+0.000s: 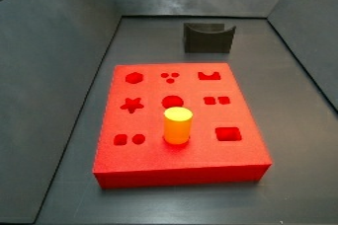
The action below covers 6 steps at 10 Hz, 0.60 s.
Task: Pick up the double-square object. Move up. Rotate the double-square object. Place the double-square object on the fixture. Regrasp the double-square object. Move to above the board. Insert the double-square object.
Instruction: Place the double-square object on the fixture.
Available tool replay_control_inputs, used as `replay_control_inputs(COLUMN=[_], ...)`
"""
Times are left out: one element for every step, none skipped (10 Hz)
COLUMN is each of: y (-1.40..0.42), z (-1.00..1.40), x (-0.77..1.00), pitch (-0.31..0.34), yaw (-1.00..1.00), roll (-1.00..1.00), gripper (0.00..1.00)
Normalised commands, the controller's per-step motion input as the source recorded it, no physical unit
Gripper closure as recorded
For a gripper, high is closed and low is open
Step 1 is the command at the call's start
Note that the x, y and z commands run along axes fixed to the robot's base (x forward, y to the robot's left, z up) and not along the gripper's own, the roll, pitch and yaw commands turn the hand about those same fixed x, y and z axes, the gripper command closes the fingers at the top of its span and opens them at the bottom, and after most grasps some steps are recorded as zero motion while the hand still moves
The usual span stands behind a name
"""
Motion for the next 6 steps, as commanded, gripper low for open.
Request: replay_control_inputs(y=[-0.31, -0.28, -0.24, -0.22, -0.2, -0.16], z=[0.08, 0.07, 0.06, 0.06, 0.06, 0.05], x=[1.0, 1.0, 1.0, 1.0, 1.0, 1.0], pitch=[0.114, 0.116, 0.119, 0.128, 0.137, 0.153], yaw=[0.01, 0.01, 0.02, 0.02, 0.02, 0.02], roll=[-0.14, -0.11, -0.08, -0.06, -0.05, -0.02], gripper=[1.0, 1.0, 1.0, 1.0, 1.0, 1.0])
